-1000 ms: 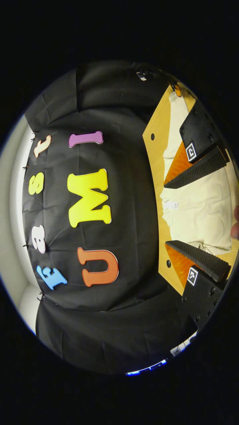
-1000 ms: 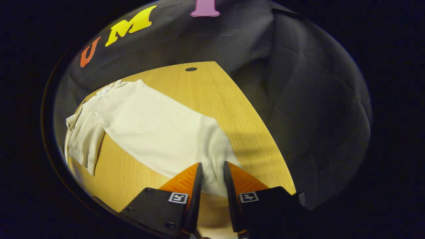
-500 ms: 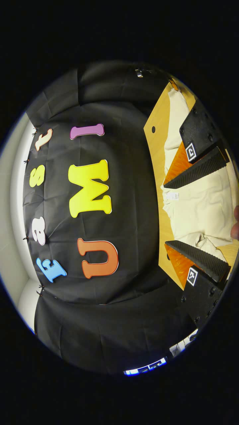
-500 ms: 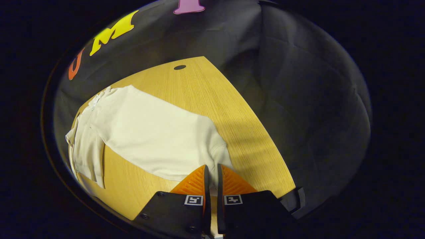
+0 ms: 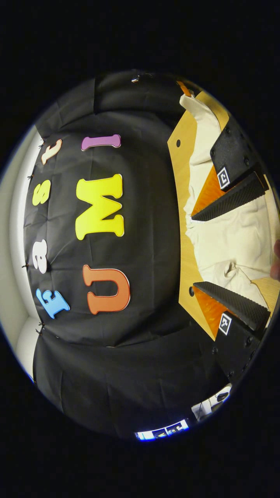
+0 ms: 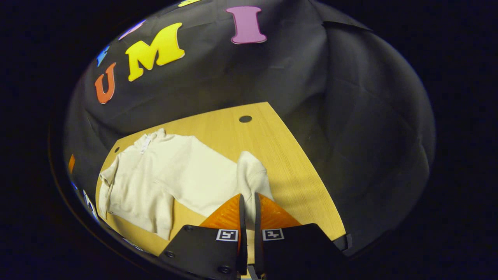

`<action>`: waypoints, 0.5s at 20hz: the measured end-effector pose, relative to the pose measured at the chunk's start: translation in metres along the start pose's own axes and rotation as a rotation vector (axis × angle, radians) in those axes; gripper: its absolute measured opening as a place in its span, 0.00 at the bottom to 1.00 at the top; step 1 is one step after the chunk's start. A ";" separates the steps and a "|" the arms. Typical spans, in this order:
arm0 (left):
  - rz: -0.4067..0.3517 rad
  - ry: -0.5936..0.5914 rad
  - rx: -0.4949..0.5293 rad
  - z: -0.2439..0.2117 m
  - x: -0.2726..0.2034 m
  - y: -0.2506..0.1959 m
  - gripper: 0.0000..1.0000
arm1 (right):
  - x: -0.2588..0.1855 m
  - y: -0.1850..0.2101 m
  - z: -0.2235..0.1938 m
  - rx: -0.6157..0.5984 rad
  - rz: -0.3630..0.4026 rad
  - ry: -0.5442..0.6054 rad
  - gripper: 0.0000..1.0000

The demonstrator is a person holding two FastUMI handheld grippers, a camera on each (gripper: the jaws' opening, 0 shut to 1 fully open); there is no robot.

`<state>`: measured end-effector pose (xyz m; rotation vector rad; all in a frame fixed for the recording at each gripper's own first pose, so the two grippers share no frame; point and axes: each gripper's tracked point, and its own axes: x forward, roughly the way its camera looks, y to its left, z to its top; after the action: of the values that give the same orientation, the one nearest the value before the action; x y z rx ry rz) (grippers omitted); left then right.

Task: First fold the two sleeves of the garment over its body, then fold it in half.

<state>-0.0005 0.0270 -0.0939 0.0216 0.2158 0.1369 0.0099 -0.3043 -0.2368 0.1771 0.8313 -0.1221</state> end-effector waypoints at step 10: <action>0.100 0.015 -0.042 -0.015 -0.013 0.058 0.99 | -0.016 0.146 0.100 -0.084 0.197 -0.133 0.08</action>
<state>-0.0238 0.0827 -0.1042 -0.0105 0.2273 0.2416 0.0974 -0.1816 -0.1428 0.1693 0.6807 0.0850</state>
